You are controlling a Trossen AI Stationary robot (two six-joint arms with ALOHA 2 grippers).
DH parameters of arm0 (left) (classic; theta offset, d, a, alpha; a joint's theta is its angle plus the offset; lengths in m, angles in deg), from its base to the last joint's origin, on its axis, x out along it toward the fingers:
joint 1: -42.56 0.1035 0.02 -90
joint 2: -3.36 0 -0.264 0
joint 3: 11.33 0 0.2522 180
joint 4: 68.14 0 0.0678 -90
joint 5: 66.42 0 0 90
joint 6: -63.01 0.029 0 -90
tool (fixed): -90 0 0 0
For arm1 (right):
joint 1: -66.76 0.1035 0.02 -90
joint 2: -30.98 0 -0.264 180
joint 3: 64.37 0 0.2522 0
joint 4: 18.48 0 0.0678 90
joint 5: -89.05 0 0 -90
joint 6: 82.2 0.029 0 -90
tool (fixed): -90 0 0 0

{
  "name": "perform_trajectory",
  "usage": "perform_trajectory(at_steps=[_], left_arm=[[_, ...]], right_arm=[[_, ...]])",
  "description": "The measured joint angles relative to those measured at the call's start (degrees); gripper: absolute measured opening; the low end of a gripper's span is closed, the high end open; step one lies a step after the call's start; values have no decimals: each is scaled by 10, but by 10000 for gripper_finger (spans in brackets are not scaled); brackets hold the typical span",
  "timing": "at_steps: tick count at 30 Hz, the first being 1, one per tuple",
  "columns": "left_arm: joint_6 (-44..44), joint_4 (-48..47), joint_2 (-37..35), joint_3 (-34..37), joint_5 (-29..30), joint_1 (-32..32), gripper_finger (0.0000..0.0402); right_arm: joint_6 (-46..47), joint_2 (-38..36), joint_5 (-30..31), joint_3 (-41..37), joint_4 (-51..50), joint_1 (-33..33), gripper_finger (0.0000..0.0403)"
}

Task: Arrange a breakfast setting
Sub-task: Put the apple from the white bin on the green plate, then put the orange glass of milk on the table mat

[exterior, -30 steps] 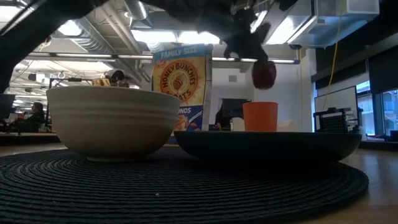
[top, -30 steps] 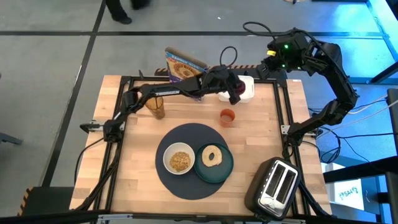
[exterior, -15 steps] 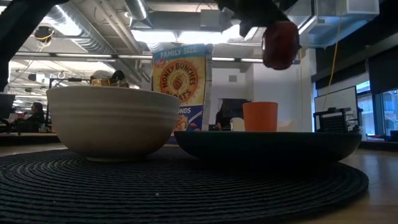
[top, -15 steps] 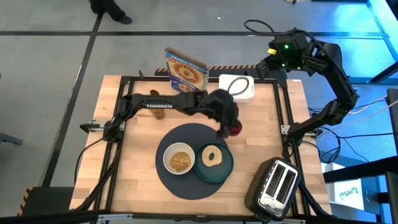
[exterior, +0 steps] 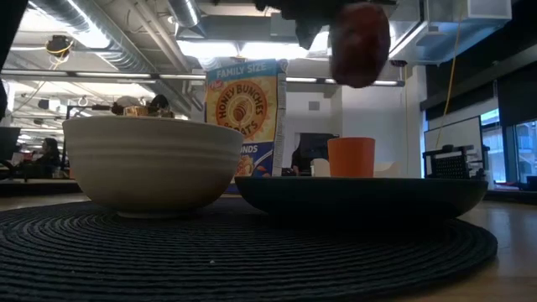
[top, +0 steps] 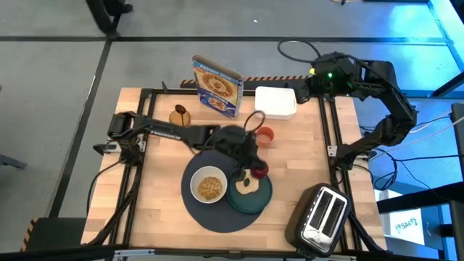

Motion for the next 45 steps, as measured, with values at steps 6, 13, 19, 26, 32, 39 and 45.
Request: perform_trajectory(at_steps=[6,13,19,26,32,39,45], left_arm=[[-22,150,-12,124,-11,-35,5],[-17,224,-8,187,5,-65,5],[40,259,34,202,-3,-100,7],[44,313,70,202,19,-108,10],[42,316,92,201,17,-105,11],[41,317,100,201,17,-104,41],[11,286,72,201,17,-87,121]], right_arm=[[73,0,26,0,0,64,56],[151,4,41,-22,0,123,56],[227,5,43,-90,0,151,56],[302,5,43,-151,2,191,56],[331,5,43,-160,6,220,56],[328,5,38,-160,31,221,56],[311,5,41,-160,32,221,56]])
